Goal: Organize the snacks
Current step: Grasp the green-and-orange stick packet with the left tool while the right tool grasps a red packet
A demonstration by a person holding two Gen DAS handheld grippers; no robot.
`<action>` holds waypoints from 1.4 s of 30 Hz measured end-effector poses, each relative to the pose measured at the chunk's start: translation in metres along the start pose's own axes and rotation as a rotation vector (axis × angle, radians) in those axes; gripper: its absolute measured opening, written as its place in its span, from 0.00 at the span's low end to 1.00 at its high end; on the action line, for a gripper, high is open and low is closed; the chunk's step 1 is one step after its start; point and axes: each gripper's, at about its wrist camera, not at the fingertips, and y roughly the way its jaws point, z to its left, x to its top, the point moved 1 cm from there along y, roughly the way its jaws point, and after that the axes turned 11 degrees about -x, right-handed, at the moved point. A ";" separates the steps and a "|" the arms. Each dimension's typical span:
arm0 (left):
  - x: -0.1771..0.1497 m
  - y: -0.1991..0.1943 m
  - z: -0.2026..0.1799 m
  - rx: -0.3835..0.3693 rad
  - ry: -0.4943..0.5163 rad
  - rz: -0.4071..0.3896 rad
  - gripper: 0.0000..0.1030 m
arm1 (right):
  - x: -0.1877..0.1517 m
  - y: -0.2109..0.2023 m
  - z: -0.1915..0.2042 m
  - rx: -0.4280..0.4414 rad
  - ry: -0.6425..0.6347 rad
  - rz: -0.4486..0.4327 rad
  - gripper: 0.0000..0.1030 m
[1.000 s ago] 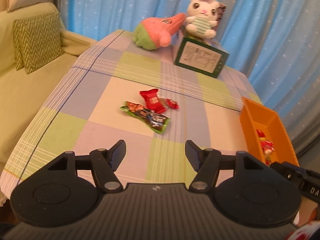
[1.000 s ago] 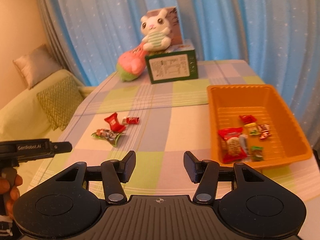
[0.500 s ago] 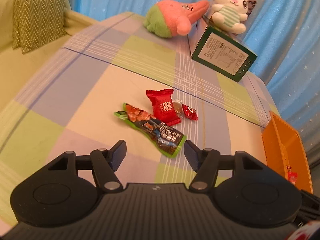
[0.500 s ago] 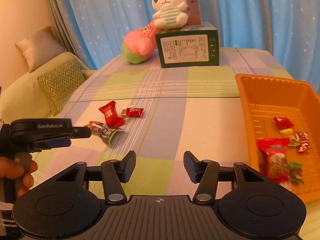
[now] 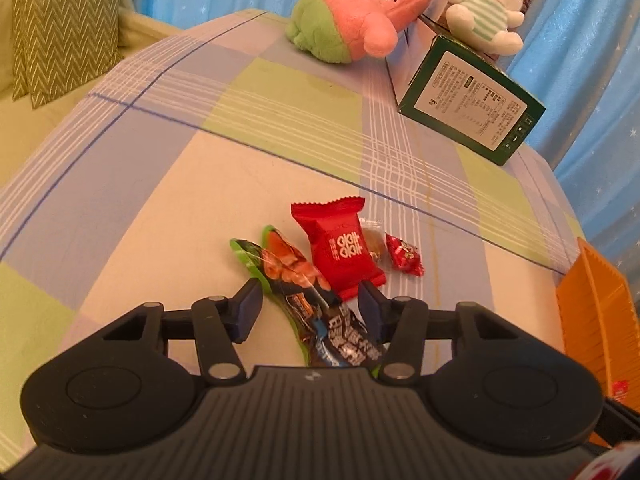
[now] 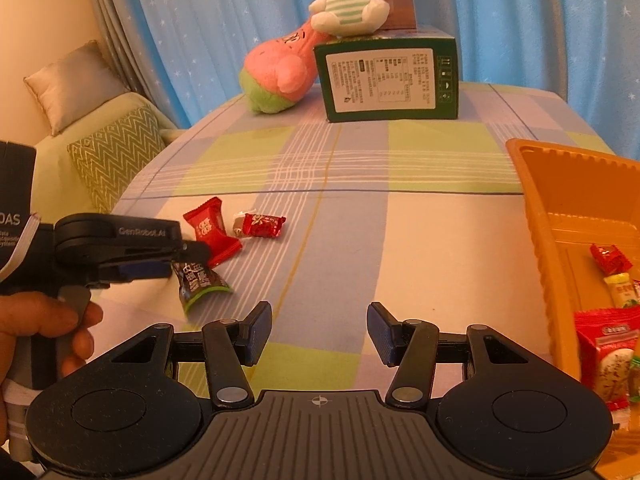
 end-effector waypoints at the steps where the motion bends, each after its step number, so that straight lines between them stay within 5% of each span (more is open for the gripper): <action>1: 0.001 0.001 -0.001 0.009 0.023 0.005 0.45 | 0.000 0.002 0.000 0.002 0.000 0.002 0.52; 12: 0.013 -0.002 -0.002 -0.046 0.309 0.211 0.33 | 0.008 0.011 0.010 0.018 -0.005 -0.008 0.52; 23: 0.006 -0.001 0.002 -0.024 0.379 0.171 0.35 | 0.014 0.024 0.032 0.038 -0.021 -0.008 0.52; 29: 0.007 -0.005 0.005 -0.007 0.459 0.202 0.25 | 0.018 0.029 0.043 0.060 -0.050 -0.020 0.52; 39: 0.029 -0.023 0.044 0.035 0.330 0.127 0.25 | 0.037 0.055 0.085 0.118 -0.127 -0.061 0.51; 42: 0.033 -0.028 0.050 0.034 0.312 0.110 0.25 | 0.043 0.069 0.095 0.136 -0.101 -0.059 0.39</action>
